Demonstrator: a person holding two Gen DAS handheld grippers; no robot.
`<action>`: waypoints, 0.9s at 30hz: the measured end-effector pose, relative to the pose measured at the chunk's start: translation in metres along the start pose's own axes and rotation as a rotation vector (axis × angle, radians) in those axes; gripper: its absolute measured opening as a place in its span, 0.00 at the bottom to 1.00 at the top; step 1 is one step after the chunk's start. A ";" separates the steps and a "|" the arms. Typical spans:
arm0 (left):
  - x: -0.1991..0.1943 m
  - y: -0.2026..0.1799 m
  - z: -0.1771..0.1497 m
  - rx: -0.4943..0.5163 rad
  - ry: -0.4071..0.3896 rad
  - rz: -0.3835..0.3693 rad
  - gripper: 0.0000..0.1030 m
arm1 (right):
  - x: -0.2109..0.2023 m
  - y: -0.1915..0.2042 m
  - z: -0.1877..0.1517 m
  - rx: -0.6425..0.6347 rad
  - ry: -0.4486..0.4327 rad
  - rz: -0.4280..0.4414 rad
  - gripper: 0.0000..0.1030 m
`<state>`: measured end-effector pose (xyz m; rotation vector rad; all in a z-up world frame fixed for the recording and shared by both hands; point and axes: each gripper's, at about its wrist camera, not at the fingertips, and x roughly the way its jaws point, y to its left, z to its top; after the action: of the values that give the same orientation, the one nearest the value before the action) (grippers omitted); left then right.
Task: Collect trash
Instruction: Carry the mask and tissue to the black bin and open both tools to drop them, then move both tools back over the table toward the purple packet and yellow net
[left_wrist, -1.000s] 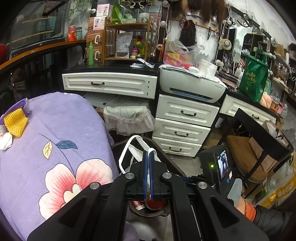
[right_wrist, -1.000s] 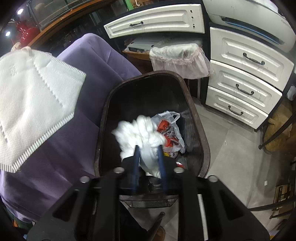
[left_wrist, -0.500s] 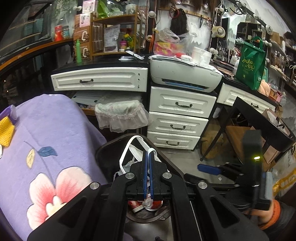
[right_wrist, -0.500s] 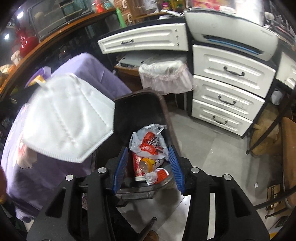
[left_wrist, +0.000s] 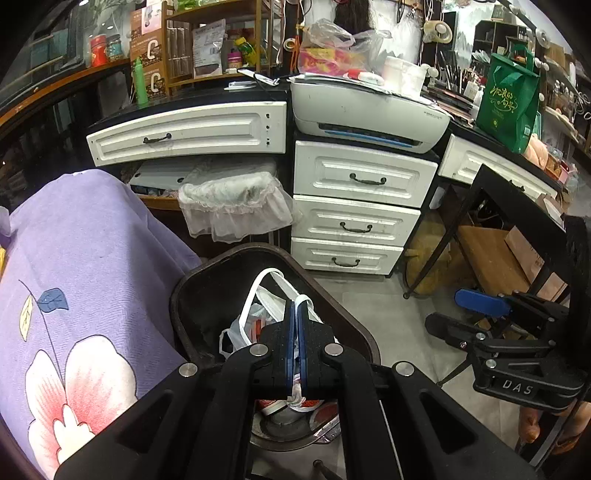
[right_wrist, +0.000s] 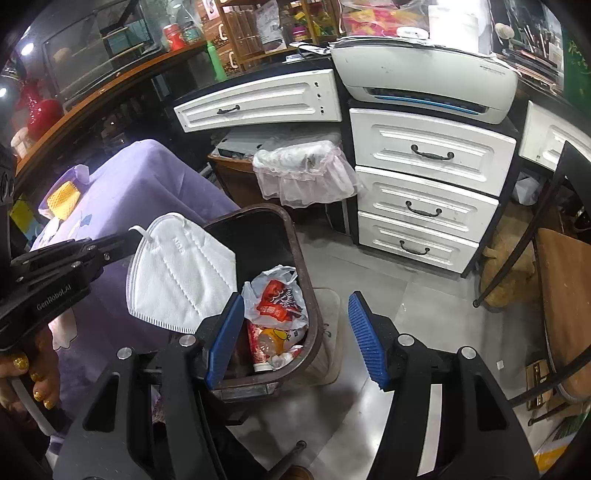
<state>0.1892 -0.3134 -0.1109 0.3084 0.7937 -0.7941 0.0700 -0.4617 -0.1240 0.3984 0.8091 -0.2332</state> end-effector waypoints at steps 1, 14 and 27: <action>0.001 -0.001 0.000 0.006 0.004 -0.001 0.07 | 0.000 0.000 0.000 0.000 0.000 -0.002 0.58; -0.004 -0.007 -0.003 0.042 -0.016 0.006 0.82 | -0.001 -0.003 0.003 0.005 -0.002 -0.016 0.58; -0.056 0.021 -0.008 -0.043 -0.102 -0.027 0.92 | -0.009 0.020 0.014 0.012 -0.025 0.070 0.68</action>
<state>0.1755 -0.2660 -0.0757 0.2175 0.7193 -0.8110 0.0800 -0.4493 -0.1033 0.4334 0.7677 -0.1771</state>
